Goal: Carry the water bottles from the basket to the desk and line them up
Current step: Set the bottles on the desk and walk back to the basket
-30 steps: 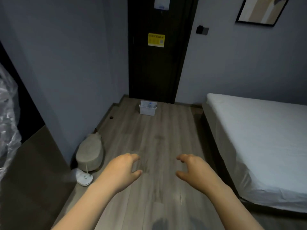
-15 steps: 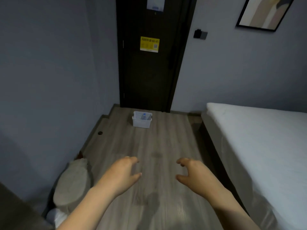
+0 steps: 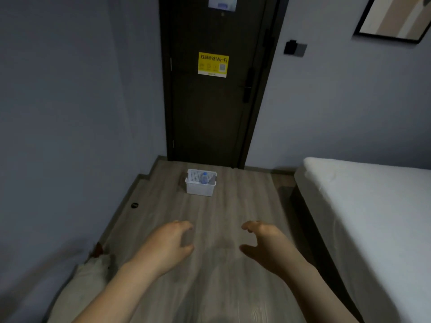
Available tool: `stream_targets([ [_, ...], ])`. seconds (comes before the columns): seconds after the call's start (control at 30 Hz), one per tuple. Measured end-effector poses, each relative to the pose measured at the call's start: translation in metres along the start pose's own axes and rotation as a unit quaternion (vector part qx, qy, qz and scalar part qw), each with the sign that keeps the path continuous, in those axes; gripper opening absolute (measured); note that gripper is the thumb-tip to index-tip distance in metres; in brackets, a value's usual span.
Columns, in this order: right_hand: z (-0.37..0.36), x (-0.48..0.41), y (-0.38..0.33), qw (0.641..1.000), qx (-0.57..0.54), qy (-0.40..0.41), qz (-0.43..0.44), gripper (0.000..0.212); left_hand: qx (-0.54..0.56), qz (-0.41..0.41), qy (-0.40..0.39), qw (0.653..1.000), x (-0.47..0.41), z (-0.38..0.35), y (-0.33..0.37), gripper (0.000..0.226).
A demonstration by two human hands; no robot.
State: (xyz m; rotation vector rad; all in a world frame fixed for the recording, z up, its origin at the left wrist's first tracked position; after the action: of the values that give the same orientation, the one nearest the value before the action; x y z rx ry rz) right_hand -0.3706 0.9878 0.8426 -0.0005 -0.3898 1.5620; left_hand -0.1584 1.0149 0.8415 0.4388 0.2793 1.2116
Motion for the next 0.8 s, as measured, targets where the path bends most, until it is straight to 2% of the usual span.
stream_targets([
  [0.43,0.051,-0.231,-0.007,1.000,-0.008,-0.006,-0.002,0.052,0.005,0.036,-0.006,0.999,-0.216,0.033,-0.066,0.048],
  [0.8,0.062,-0.441,-0.051,0.999,0.002,-0.027,-0.030,0.050,0.028,0.040,-0.009,0.999,-0.401,0.071,-0.185,0.047],
])
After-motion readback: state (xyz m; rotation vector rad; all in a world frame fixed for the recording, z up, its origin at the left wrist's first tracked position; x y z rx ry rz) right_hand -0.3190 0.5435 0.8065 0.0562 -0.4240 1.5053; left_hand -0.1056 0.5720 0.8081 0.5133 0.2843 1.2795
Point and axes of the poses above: each hand's wrist, its own x-axis away from the middle knuckle, its own z-axis out of the back of the hand, y = z × x, the point moved 5 cm from there along -x, towards the middle knuckle, and after that the axes turned 14 degrees about -z, right-handed, at the moved point
